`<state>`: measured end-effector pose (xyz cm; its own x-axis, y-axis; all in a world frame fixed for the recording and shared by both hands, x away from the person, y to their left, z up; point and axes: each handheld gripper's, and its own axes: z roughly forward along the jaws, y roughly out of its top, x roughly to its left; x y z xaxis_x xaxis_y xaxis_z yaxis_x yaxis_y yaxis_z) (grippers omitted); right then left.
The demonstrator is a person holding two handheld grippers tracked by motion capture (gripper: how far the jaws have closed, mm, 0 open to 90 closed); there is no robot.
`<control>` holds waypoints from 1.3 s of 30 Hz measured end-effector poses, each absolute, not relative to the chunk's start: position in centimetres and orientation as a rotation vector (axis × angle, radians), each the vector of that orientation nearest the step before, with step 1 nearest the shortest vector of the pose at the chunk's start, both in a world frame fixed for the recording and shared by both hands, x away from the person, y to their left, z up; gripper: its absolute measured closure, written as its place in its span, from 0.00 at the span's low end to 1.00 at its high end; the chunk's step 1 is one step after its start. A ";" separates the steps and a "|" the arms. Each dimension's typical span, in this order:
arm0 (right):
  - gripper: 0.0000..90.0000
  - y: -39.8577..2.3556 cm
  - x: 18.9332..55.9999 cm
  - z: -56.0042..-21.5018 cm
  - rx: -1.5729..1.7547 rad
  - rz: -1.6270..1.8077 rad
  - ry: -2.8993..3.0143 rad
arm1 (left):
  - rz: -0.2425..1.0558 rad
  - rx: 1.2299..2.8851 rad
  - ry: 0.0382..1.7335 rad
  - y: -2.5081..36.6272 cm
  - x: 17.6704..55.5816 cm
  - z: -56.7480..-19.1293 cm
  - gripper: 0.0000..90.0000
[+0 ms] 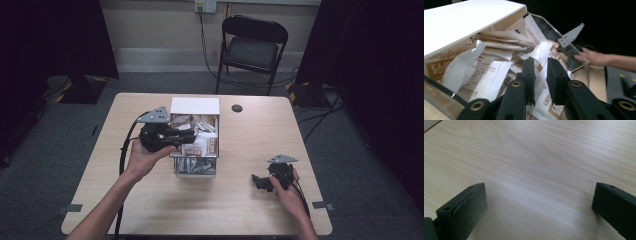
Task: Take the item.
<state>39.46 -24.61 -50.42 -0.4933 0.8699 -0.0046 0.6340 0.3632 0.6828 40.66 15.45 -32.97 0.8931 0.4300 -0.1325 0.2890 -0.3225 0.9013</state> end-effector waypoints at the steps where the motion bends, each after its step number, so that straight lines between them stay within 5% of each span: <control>1: 0.00 -24.6 39.5 -50.4 1.316 0.890 2.265 | 0.156 1.932 0.528 15.5 40.7 -33.0 0.86; 8: 0.00 -24.6 39.5 -50.4 1.317 0.890 2.264 | 0.156 1.939 0.509 15.7 40.6 -32.9 1.00; 31: 0.00 -24.6 39.5 -50.4 1.317 0.889 2.264 | 0.090 1.900 0.413 15.7 37.9 -31.9 1.00; 39: 0.00 -24.6 39.5 -50.4 1.317 0.889 2.264 | 0.094 1.914 0.422 15.7 38.7 -32.5 0.86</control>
<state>39.46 -24.61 -50.42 -0.4930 0.8700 -0.0046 0.6344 0.3631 0.6825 38.68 15.72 -32.55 0.9330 0.3337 -0.1345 0.2455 -0.3172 0.9161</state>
